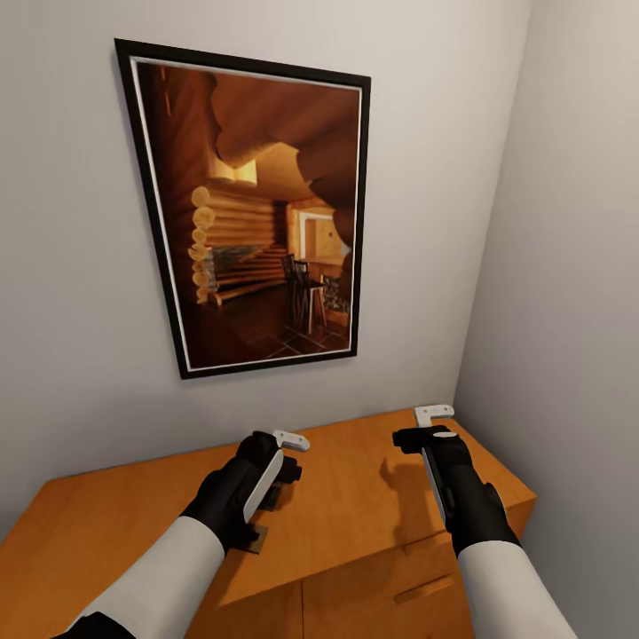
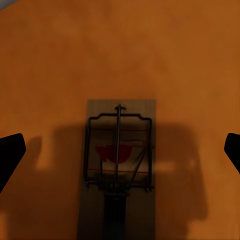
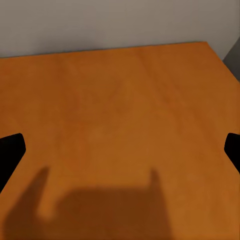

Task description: Take the four mousetraps from the cabinet in the bathroom and place them on the bathroom floor. Make sure all four end up on the same floor surface, and ensure that at least two of them are either under or directly next to the same bathroom sink.

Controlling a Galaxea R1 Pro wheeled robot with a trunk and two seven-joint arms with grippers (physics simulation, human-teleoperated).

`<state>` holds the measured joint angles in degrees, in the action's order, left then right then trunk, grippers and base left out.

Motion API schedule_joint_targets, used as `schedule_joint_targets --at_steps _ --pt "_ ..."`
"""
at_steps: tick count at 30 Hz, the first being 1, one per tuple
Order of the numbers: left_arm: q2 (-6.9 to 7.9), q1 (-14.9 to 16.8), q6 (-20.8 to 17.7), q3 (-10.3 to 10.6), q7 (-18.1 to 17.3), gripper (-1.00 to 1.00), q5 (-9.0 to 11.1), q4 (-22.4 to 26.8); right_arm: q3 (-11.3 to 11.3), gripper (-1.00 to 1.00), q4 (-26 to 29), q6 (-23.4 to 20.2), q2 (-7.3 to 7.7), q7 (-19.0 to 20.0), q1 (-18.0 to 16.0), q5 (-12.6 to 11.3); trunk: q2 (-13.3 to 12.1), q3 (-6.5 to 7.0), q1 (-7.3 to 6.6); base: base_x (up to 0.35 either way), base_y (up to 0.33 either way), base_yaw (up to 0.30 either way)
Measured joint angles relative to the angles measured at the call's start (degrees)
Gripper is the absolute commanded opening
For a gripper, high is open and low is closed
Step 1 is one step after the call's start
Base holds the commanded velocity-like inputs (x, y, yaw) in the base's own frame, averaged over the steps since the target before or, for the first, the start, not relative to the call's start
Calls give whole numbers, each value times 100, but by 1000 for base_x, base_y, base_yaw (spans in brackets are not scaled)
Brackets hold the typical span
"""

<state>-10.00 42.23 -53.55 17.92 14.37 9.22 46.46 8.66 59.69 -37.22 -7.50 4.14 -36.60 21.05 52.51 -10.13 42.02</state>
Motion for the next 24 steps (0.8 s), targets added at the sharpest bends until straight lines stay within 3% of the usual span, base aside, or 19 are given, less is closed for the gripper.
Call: schedule_joint_targets --at_steps 11,24 --pt "0 0 -7 -5 2 100 -5 -1 -2 100 0 0 0 0 0 0 442 -198 242 0 0 0" --pt "0 0 -12 0 2 100 -5 -1 -2 100 0 0 0 0 0 0 444 -198 242 0 0 0"
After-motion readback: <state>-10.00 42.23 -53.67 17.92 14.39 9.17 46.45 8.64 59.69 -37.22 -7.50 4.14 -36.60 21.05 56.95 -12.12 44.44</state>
